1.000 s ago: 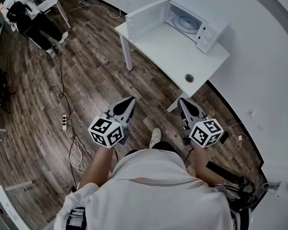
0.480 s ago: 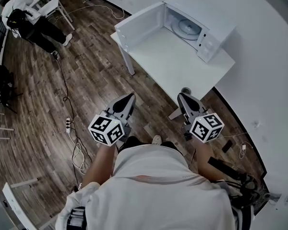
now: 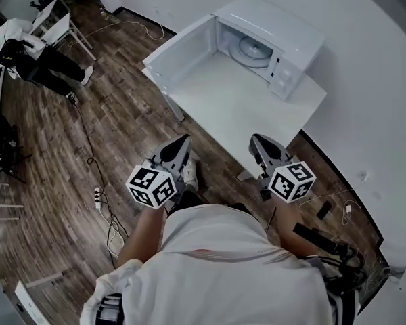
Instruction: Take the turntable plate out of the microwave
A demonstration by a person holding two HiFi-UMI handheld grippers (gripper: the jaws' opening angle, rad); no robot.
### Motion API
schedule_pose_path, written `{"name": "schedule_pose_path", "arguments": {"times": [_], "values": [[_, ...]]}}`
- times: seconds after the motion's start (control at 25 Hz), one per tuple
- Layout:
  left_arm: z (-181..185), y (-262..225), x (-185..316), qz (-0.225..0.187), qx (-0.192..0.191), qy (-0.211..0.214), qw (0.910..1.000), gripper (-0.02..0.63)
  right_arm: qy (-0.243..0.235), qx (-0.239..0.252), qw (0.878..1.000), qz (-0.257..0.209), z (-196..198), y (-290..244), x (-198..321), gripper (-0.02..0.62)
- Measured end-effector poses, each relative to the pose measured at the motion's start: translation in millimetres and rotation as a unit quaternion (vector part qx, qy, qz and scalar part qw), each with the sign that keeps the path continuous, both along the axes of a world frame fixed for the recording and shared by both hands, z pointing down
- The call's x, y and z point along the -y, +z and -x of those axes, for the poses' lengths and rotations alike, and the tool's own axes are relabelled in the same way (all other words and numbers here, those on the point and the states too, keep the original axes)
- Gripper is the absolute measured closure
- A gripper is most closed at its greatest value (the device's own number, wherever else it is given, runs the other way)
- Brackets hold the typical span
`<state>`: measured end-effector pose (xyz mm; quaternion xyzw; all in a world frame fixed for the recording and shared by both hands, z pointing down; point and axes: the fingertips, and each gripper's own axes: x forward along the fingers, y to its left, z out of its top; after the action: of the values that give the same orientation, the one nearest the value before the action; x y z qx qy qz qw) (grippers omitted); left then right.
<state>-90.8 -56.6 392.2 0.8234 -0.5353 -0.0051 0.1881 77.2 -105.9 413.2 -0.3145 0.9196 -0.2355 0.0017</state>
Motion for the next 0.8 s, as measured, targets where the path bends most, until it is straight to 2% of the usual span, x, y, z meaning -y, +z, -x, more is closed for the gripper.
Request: {"name": "schedule_pose_path", "arguments": {"times": [0.28, 0.44, 0.6, 0.8], "values": [[17.0, 9.1, 85.8, -0.009, -0.015, 0.038, 0.9991, 0.595, 0.051, -0.014, 0.999, 0.006, 3.4, 10.8, 63.8, 0.592], [32.3, 9.9, 142.8, -0.009, -0.019, 0.067, 0.9975, 0.595, 0.076, -0.024, 0.997, 0.010, 24.8, 12.5, 108.8, 0.592], [50.5, 11.0, 197.7, -0.010, 0.004, 0.103, 0.9946, 0.595, 0.109, -0.026, 0.994, 0.021, 58.0, 9.8, 158.9, 0.592], [67.2, 3.9, 264.6, -0.035, 0.036, 0.152, 0.9871, 0.595, 0.145, -0.031, 0.989, 0.015, 99.5, 3.7, 226.0, 0.592]]}}
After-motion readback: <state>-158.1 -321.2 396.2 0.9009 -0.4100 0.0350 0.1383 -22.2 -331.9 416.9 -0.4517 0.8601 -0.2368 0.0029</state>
